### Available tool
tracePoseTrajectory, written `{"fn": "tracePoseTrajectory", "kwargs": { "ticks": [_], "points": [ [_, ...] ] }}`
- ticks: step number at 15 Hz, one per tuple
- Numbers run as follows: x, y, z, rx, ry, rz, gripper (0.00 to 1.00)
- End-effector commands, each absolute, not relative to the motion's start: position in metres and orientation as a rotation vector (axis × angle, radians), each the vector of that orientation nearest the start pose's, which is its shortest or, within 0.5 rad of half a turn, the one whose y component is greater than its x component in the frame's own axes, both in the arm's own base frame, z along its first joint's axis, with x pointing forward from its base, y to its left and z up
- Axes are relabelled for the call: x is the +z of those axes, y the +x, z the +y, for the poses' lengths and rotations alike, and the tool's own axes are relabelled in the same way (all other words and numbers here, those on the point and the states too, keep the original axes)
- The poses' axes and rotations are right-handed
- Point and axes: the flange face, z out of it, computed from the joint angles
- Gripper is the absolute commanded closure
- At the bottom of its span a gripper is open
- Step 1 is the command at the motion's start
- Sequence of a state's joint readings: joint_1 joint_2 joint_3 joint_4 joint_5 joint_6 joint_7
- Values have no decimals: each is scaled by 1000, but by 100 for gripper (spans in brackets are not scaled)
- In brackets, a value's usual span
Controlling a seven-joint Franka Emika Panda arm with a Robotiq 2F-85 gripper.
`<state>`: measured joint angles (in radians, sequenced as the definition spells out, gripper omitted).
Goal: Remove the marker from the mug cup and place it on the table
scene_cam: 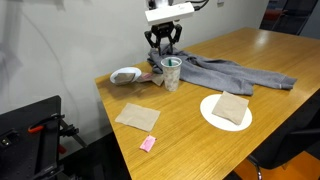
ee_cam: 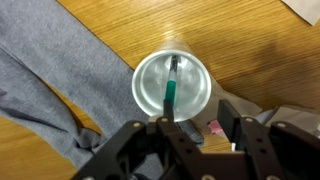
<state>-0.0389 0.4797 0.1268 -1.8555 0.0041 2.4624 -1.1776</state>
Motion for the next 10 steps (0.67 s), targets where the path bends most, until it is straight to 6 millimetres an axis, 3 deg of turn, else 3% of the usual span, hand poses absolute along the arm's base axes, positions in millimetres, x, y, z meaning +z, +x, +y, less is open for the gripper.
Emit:
{"fn": "tracePoseTrajectory", "kwargs": {
  "ticks": [1,6,10],
  "points": [
    [274,664,54,-220,-2549,-1868,52],
    [264,672,56,-195,-2539,-1890,59],
    [257,675,59,-176,-2530,-1908,55]
  ]
}}
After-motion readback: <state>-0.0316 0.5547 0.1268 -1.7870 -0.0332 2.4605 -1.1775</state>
